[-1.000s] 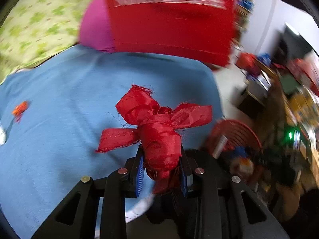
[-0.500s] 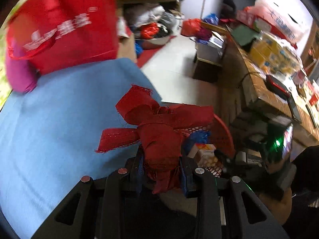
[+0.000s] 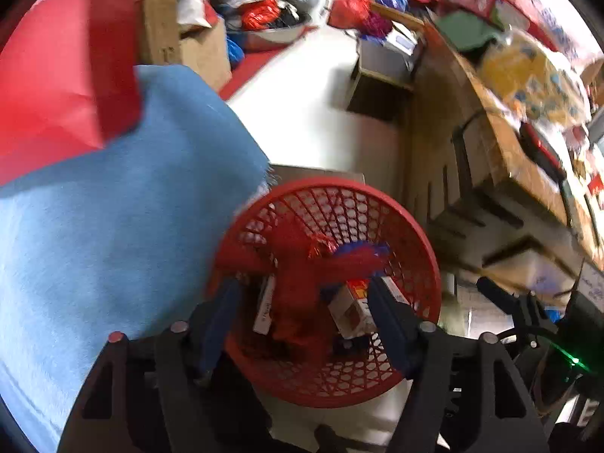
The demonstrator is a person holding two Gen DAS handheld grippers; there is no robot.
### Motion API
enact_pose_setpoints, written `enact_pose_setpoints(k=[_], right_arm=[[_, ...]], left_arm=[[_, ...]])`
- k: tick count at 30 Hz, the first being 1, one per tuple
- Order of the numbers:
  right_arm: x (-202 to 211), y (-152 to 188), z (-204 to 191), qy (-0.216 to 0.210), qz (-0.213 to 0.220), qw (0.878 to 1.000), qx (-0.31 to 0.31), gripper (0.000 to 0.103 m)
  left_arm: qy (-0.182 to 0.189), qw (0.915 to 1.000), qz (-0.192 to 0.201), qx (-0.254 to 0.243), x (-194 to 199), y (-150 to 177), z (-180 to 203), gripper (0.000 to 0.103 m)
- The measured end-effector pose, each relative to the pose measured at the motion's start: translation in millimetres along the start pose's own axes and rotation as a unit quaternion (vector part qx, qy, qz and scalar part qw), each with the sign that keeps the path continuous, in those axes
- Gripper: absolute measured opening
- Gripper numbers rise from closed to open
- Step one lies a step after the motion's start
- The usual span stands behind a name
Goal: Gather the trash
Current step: 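Open right tool to drop the medicine box while left tool drops the ribbon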
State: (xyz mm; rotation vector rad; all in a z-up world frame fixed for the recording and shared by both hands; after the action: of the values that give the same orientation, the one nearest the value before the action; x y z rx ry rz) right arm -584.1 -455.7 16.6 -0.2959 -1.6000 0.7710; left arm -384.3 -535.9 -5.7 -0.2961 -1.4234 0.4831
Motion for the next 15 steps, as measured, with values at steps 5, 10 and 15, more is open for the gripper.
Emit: enact_pose_setpoints(k=[5,10,15], right_arm=[[7,-7,-14,-0.007,0.017,1.000,0.021,0.096],[24,-18,-43,-0.022,0.048,0.997,0.060,0.096],[53,-37,-80,-0.047,0.094,0.989,0.102,0.096]], left_arm=[[-0.015,0.9986,0.037,0.035,32,7,-31,0.071],[-0.022,0.9940,0.055,0.091,67,40,-73,0.072],[-0.040,0.9869,0.070,0.140,103,86,-109,0.072]])
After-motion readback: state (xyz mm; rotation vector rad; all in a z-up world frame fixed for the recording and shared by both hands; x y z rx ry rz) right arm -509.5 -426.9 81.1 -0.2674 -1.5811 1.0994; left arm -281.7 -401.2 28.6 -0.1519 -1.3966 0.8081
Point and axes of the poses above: each gripper's, at about its wrist camera, not at the fingertips, and x roughly against the way its jaws point, z to its right, y to its underside, the point moved 3 cm from there along -x, roughly the way its jaws point, and after that the axes turned 5 degrees about z, right-handed, at the moved point
